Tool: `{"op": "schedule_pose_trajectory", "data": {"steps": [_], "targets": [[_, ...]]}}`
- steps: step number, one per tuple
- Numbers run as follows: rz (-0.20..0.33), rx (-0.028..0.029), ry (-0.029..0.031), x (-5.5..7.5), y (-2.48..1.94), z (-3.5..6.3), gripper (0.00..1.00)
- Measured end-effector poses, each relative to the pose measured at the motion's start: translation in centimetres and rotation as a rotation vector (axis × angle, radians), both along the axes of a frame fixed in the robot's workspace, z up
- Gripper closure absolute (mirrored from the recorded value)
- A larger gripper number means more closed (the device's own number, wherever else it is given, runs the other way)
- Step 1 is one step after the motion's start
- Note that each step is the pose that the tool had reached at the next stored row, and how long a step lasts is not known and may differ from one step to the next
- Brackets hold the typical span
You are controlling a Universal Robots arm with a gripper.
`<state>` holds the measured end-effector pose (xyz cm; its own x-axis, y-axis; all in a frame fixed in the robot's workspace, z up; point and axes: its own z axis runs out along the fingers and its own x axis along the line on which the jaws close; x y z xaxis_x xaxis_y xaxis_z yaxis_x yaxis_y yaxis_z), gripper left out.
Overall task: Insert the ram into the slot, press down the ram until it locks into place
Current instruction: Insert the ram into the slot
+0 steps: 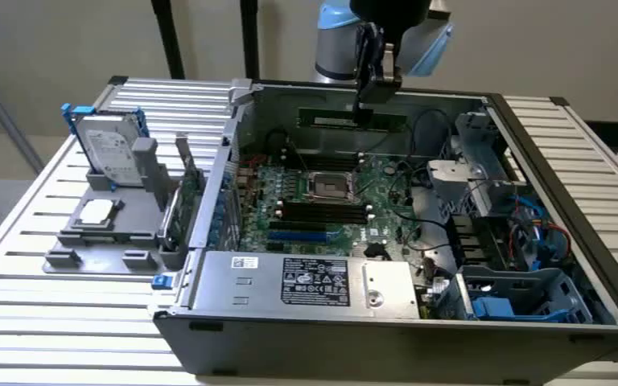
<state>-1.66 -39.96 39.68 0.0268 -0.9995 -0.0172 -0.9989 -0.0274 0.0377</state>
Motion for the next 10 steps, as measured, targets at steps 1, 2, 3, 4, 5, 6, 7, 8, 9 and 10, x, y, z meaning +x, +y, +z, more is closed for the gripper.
{"op": "schedule_pose_trajectory", "data": {"steps": [1,2,3,4,5,6,7,8,9,10], "targets": [[0.0,0.0,0.0,0.0,0.0,0.0,0.87],[0.0,0.0,0.0,0.0,0.0,0.0,0.87],[0.0,0.0,0.0,0.0,0.0,0.0,0.87],[0.0,-0.0001,0.0,0.0,0.0,0.0,0.87],[0.0,0.0,0.0,0.0,0.0,0.0,0.87],[0.0,0.0,0.0,0.0,0.0,0.0,0.87],[0.0,0.0,0.0,0.0,0.0,0.0,0.87],[0.0,0.0,0.0,0.0,0.0,0.0,0.87],[0.0,0.0,0.0001,0.0,0.0,0.0,0.87],[0.0,0.0,0.0,0.0,0.0,0.0,0.87]]}}
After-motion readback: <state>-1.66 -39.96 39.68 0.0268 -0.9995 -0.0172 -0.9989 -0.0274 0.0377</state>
